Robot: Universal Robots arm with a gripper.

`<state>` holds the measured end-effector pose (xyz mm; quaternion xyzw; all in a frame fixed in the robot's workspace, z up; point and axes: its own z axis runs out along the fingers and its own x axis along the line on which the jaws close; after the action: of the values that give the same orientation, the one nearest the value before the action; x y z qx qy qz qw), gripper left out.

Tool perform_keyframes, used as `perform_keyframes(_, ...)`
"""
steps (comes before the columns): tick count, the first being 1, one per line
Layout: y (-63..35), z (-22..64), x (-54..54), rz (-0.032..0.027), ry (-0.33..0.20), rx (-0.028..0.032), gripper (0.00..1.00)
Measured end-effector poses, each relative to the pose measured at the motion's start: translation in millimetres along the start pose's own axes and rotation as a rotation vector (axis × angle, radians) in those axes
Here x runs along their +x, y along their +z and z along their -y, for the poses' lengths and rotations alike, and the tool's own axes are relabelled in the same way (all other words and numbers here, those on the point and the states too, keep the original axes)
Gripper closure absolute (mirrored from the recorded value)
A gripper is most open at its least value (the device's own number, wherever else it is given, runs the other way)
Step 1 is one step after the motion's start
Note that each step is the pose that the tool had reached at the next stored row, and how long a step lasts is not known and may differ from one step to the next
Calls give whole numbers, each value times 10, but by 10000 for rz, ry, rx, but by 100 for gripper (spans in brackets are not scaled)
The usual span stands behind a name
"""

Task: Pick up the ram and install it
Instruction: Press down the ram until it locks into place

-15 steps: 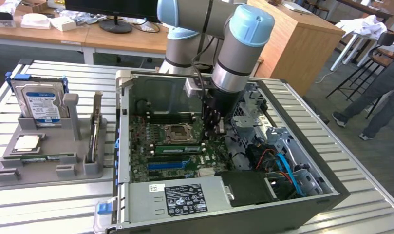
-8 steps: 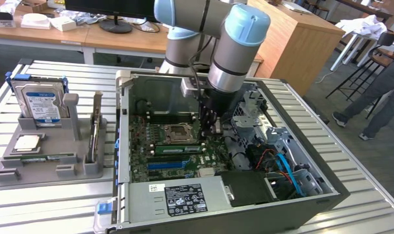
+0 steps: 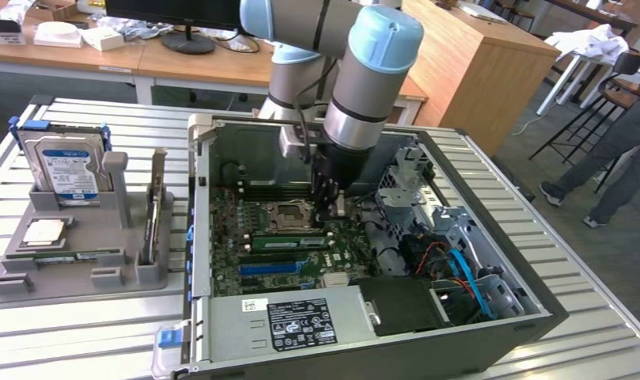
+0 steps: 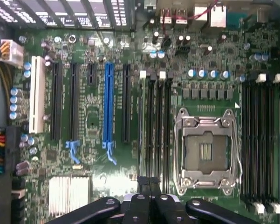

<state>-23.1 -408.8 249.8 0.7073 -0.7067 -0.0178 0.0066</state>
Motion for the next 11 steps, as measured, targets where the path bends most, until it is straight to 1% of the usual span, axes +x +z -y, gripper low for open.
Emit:
perform_keyframes(5,13,-105,-13,-2,49,0,90)
perform_keyframes(11,34,-262,-31,2,119,1,90)
